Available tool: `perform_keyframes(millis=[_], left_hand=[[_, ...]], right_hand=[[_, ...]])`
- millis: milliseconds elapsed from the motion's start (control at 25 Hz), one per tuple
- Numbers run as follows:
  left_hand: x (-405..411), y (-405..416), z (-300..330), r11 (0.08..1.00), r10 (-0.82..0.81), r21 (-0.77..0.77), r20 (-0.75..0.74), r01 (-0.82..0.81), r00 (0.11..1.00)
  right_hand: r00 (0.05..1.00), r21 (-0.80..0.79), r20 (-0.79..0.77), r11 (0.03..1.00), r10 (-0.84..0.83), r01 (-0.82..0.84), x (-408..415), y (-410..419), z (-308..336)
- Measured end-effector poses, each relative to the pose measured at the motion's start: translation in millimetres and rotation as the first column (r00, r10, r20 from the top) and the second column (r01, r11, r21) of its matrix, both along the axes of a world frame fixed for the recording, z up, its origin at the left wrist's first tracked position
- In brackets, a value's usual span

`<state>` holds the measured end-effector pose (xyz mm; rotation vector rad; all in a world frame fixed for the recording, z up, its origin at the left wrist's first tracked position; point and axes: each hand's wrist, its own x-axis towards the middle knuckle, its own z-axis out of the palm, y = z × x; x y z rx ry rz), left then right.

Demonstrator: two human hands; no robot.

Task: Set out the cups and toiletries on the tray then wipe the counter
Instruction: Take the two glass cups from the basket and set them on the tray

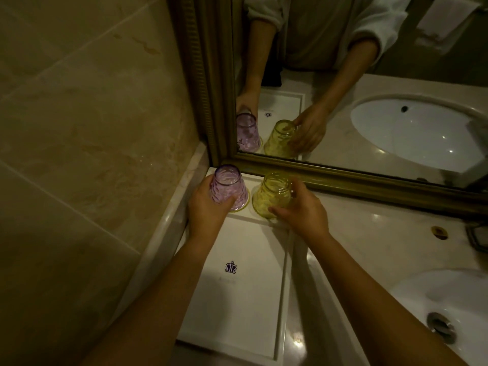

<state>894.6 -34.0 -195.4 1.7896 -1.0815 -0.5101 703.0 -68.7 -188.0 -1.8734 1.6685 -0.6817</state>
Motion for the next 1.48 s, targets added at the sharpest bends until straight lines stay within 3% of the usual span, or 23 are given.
perform_keyframes(millis=[320, 480, 760, 1040, 1280, 1480], left_hand=[[3.3, 0.3, -1.6, 0.999, -0.054, 0.002, -0.043, 0.054, 0.998], [3.3, 11.5, 7.2, 0.987, -0.132, 0.092, 0.023, 0.129, 0.991], [-9.9, 69.4, 52.0, 0.961, -0.257, 0.169, 0.268, 0.218, 0.928], [-17.9, 151.9, 88.6, 0.925, -0.374, 0.159, 0.527, 0.344, 0.763], [-20.4, 241.0, 97.1, 0.916, -0.401, 0.238, 0.544, 0.323, 0.737], [-28.8, 296.5, 102.7, 0.94, -0.333, 0.25, 0.528, 0.232, 0.781]], right_hand=[[0.998, 0.001, 0.039, 0.999, 0.047, -0.047, -3.8, -1.1, 1.5], [0.999, 0.052, 0.051, 0.999, 0.007, -0.01, -5.9, 5.1, 12.1], [0.982, -0.039, -0.179, 0.996, 0.067, -0.075, -14.4, 62.7, 58.0], [0.903, -0.222, -0.406, 0.944, 0.138, -0.244, -6.2, 155.7, 97.2], [0.856, -0.275, -0.455, 0.876, 0.244, -0.396, 9.0, 217.8, 105.3], [0.836, -0.259, -0.418, 0.836, 0.354, -0.484, 10.7, 253.3, 94.8]])
